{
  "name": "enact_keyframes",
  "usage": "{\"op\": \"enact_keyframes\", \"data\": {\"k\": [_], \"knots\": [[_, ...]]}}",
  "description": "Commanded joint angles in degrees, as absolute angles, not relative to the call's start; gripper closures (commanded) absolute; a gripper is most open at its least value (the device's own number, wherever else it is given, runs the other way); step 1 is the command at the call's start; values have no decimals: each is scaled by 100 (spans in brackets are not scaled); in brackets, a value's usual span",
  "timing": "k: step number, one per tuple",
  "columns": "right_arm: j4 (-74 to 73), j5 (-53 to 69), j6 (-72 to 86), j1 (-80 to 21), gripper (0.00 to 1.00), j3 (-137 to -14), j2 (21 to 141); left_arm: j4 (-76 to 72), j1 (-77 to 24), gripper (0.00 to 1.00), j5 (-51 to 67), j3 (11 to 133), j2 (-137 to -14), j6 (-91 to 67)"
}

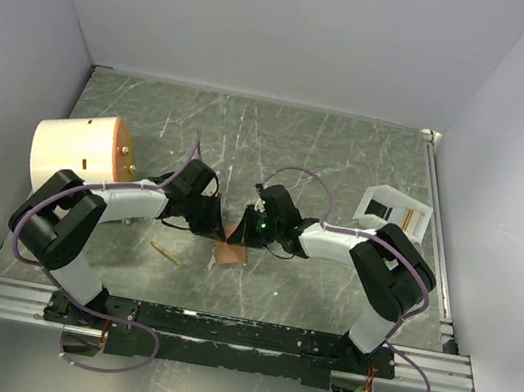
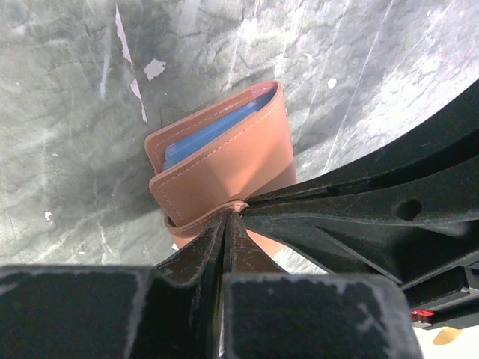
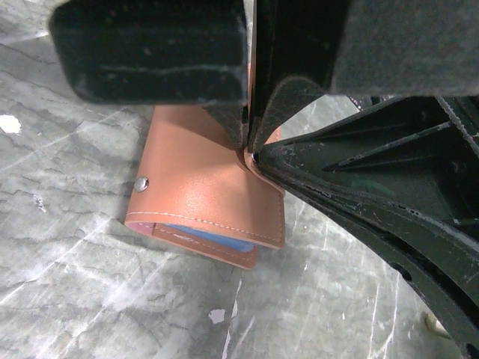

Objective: Put the credit cards into the card holder
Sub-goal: Close the card holder at the center of the board.

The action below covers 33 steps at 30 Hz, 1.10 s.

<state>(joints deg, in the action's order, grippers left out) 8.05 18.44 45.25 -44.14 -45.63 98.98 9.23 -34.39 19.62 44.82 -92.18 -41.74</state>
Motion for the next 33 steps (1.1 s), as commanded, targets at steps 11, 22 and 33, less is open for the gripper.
{"op": "enact_keyframes", "data": {"k": [11, 22, 33], "knots": [[-918, 1009, 4231, -4516, 100, -4534, 10357, 2279, -3835, 88, 1189, 5138, -10104, -3665], [-1582, 590, 3865, -4592, 100, -4889, 10311, 2243, -3919, 82, 1192, 5136, -9372, -4091], [-1149, 1572, 4003, -4568, 100, -5677, 9655, 1520, -3010, 82, 1821, 4944, -8533, -3937]]}}
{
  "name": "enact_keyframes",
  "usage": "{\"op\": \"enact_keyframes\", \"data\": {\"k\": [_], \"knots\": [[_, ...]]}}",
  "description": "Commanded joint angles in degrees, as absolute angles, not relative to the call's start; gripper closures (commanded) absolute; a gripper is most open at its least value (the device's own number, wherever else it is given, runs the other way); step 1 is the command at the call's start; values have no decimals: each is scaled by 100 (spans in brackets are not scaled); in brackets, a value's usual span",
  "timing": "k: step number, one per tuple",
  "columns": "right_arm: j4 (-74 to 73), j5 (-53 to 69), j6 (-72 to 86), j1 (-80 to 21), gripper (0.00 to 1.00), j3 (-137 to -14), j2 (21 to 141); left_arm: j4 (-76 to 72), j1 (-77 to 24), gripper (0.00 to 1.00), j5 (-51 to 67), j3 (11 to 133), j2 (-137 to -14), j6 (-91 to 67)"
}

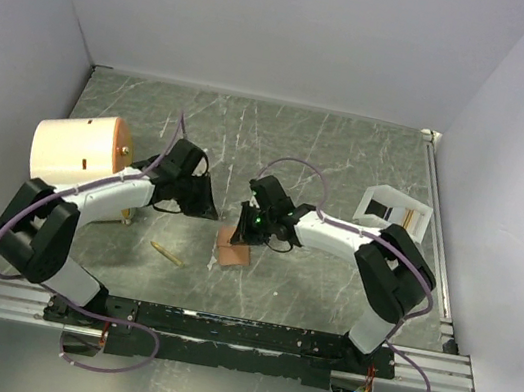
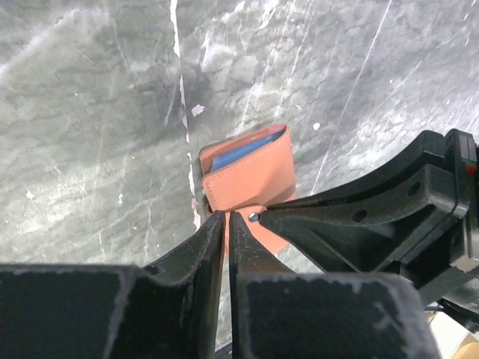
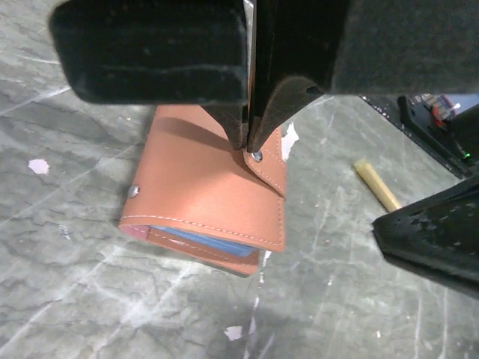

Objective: Put the credit cards into the card holder
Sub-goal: Close the card holder at the center of the board.

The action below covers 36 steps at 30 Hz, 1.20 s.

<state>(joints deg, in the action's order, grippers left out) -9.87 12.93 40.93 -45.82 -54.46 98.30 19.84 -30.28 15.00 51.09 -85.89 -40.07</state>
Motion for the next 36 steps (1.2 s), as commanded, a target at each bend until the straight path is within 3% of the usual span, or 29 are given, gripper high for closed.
{"op": "enact_keyframes", "data": {"k": [1, 9, 36], "knots": [[-1132, 1593, 4000, -4565, 100, -5700, 9640, 1470, -3007, 82, 1859, 4959, -8595, -3910], [-1341, 1638, 4165, -4569, 100, -5701, 9547, 937, -2999, 82, 2542, 4937, -9086, -3673], [-1485, 1200, 4078, -4554, 100, -5611, 9825, 666, -2999, 83, 2324, 4779, -9760, -3452]]}}
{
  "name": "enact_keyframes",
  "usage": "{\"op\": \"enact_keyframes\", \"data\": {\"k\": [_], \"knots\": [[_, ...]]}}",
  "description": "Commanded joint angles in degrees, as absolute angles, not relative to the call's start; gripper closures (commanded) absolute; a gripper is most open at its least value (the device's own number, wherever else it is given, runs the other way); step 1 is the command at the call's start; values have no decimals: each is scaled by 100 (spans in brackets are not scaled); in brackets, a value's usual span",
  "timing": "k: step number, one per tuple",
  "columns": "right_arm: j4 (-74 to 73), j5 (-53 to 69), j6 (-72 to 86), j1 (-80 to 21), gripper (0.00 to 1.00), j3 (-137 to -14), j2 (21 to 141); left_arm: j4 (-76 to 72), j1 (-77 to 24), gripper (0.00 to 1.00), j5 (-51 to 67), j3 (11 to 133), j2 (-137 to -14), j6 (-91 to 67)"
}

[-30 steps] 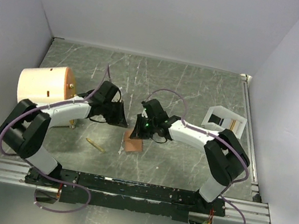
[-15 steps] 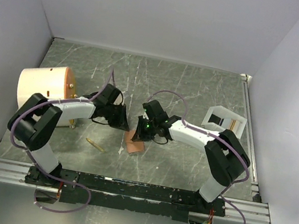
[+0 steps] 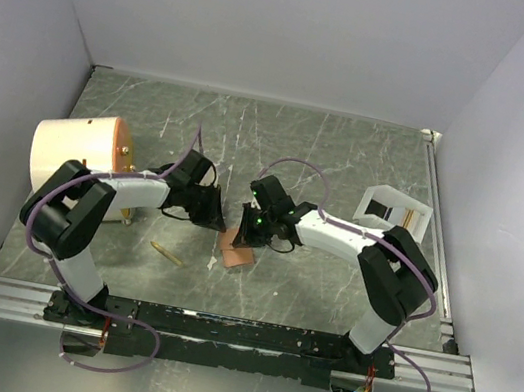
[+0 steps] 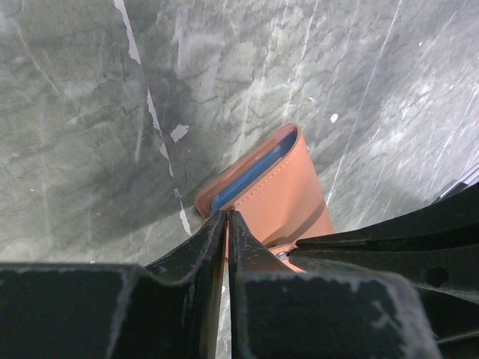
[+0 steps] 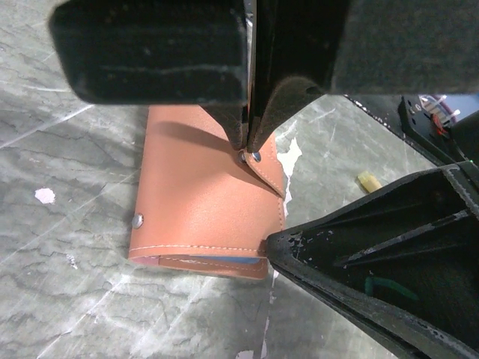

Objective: Put the credit cards into the card holder
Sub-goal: Close the card holder at the center of the board.

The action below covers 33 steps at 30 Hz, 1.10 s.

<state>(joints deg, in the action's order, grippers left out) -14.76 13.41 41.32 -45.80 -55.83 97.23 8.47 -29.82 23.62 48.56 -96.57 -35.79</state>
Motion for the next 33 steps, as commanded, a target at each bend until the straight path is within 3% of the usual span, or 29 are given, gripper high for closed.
{"op": "enact_keyframes", "data": {"k": [1, 20, 33], "knots": [[-1477, 1208, 4078, -4554, 100, -5604, 9848, 656, -3001, 83, 2330, 4778, -9757, -3462], [-1398, 998, 4091, -4568, 100, -5455, 9923, 684, -3164, 77, 2711, 4585, -8852, -3753], [-1664, 955, 4021, -4570, 100, -5662, 10247, 317, -3555, 92, 2890, 4204, -8851, -4096]]}}
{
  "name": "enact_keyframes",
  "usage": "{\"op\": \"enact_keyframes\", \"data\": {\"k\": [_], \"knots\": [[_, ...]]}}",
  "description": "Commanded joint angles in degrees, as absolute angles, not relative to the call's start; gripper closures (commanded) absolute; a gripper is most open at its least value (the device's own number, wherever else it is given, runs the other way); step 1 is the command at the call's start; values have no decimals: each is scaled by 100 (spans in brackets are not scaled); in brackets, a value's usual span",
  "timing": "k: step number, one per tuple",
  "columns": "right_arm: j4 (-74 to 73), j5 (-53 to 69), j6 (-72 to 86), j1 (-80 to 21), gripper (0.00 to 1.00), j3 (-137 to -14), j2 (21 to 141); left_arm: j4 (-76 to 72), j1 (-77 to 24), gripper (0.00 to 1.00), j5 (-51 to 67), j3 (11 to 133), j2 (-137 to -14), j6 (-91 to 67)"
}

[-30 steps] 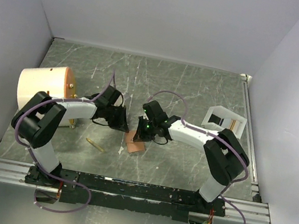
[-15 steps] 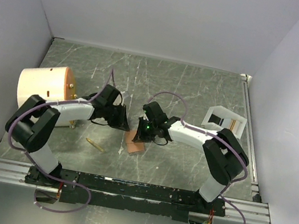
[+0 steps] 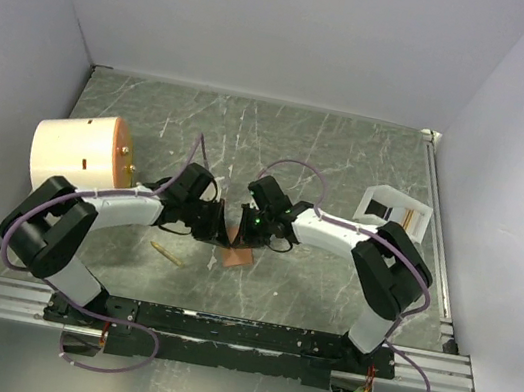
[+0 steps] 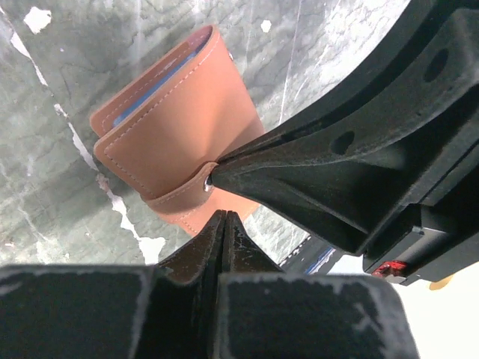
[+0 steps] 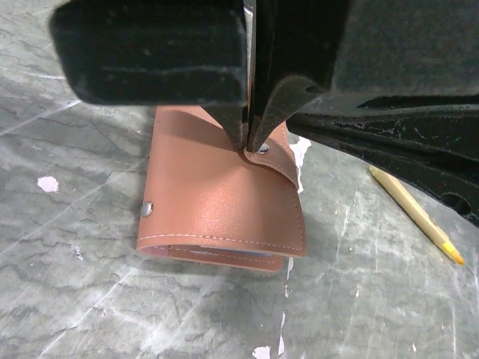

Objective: Put the credit cards into the card holder
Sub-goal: Close the card holder at the center of the board.

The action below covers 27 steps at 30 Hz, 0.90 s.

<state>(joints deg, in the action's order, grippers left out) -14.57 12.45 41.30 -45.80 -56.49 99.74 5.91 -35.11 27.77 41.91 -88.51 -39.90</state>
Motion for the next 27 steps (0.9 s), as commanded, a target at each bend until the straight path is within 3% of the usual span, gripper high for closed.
{"op": "enact_keyframes", "data": {"k": [1, 27], "knots": [[-1683, 965, 4017, -4568, 100, -5671, 10254, 319, -3555, 92, 2851, 4215, -8891, -4096], [-1787, 803, 3720, -4566, 100, -5849, 10104, 950, -3553, 93, 2019, 4626, -9676, -4183]]}}
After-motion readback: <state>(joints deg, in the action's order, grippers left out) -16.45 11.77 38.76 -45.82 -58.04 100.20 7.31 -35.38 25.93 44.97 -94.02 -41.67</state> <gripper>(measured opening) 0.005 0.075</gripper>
